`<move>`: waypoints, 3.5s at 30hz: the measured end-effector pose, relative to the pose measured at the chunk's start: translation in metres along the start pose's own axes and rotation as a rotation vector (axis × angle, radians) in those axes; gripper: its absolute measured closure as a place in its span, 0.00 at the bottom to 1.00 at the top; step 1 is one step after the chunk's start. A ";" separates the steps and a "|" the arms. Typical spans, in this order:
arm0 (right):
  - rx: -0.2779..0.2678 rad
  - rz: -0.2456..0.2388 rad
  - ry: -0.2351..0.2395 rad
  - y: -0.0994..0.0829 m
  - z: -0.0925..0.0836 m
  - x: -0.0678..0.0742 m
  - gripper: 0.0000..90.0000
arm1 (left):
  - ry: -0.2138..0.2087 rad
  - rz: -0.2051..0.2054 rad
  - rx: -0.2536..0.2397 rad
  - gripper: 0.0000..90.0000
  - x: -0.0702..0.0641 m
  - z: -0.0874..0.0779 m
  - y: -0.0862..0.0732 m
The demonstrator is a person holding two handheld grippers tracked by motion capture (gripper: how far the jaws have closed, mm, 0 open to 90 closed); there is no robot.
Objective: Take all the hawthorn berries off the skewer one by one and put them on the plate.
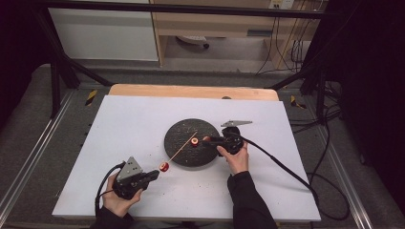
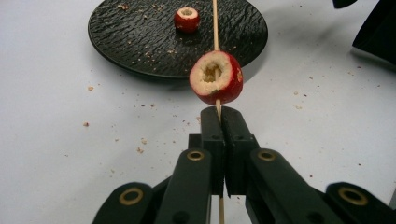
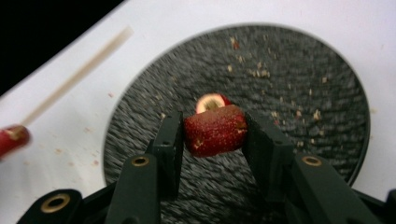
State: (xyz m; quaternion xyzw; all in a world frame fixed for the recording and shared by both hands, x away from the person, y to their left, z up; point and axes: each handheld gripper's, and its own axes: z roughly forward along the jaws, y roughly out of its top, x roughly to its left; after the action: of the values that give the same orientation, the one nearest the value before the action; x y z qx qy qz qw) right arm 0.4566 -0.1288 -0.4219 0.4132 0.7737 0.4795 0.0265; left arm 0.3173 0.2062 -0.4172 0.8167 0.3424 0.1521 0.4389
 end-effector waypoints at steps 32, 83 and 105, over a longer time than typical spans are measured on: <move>-0.026 -0.070 0.004 -0.010 -0.026 0.021 0.19 | -0.001 -0.010 0.004 0.98 0.000 0.003 0.002; -0.065 -0.063 0.270 -0.066 -0.068 0.048 0.47 | -0.181 0.152 -0.010 0.98 -0.081 0.057 0.057; -0.078 -0.060 0.294 -0.056 -0.075 0.041 0.69 | -0.175 0.166 -0.011 0.98 -0.072 0.042 0.045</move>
State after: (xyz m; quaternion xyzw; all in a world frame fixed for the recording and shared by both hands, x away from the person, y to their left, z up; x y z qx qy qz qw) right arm 0.3627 -0.1666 -0.4095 0.3141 0.7620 0.5635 -0.0565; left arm 0.3073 0.1133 -0.4006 0.8501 0.2332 0.1178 0.4573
